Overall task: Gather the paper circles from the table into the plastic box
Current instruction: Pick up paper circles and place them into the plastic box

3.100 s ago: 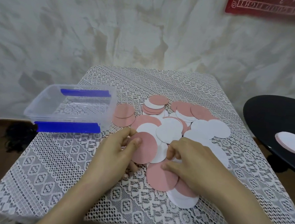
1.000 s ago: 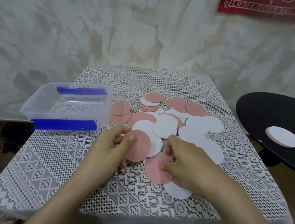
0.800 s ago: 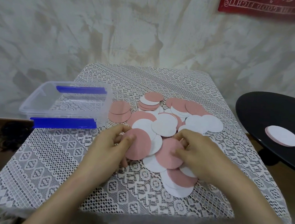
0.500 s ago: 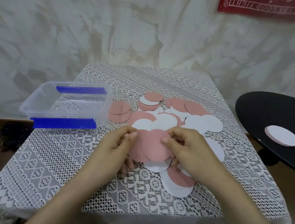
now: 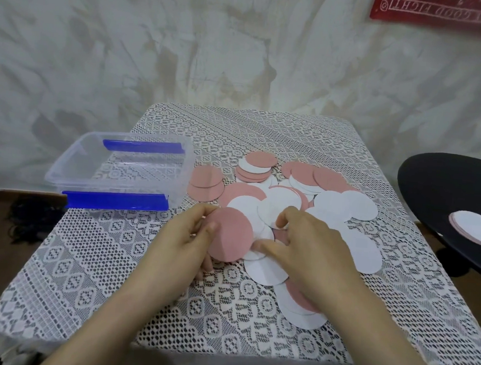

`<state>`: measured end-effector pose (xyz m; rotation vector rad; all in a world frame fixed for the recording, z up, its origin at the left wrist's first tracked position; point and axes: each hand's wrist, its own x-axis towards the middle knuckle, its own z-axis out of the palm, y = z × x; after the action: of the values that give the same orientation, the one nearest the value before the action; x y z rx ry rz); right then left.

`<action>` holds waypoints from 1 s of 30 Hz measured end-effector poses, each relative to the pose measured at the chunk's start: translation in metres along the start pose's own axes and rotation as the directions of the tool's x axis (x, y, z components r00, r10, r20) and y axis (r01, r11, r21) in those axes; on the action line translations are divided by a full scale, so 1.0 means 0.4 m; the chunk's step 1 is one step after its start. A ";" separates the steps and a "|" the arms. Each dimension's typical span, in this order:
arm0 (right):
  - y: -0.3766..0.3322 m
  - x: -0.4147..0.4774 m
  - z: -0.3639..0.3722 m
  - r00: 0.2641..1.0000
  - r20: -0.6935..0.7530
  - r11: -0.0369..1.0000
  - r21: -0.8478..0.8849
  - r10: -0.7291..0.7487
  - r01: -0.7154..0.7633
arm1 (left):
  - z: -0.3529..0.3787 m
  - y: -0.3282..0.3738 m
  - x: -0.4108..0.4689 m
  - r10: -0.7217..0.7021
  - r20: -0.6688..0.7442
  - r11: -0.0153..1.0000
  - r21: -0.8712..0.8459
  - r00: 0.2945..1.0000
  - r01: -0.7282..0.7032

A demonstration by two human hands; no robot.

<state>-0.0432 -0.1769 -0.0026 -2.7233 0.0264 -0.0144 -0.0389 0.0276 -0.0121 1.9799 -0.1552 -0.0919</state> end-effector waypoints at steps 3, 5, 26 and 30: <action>-0.012 0.002 0.001 1.000 0.020 1.000 0.027 -0.008 0.008 | -0.003 0.001 -0.002 -0.012 0.001 1.000 -0.013 1.000 0.012; -0.017 0.005 0.002 0.999 0.036 0.999 0.053 -0.005 0.003 | -0.004 0.003 -0.002 -0.016 0.002 1.000 -0.013 1.000 0.016; 0.042 -0.016 -0.032 0.996 -0.062 0.727 0.682 -0.057 0.084 | 0.006 0.028 -0.052 0.022 -0.056 1.000 0.002 0.998 -0.022; 0.017 -0.041 0.014 0.988 0.000 0.797 0.591 -0.153 0.124 | 0.008 0.036 -0.071 0.088 0.034 0.995 -0.045 0.996 -0.086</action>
<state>-0.0595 -0.1805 -0.0104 -2.0882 -0.1670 0.0009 -0.0685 0.0233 -0.0003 1.9258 -0.2609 -0.0741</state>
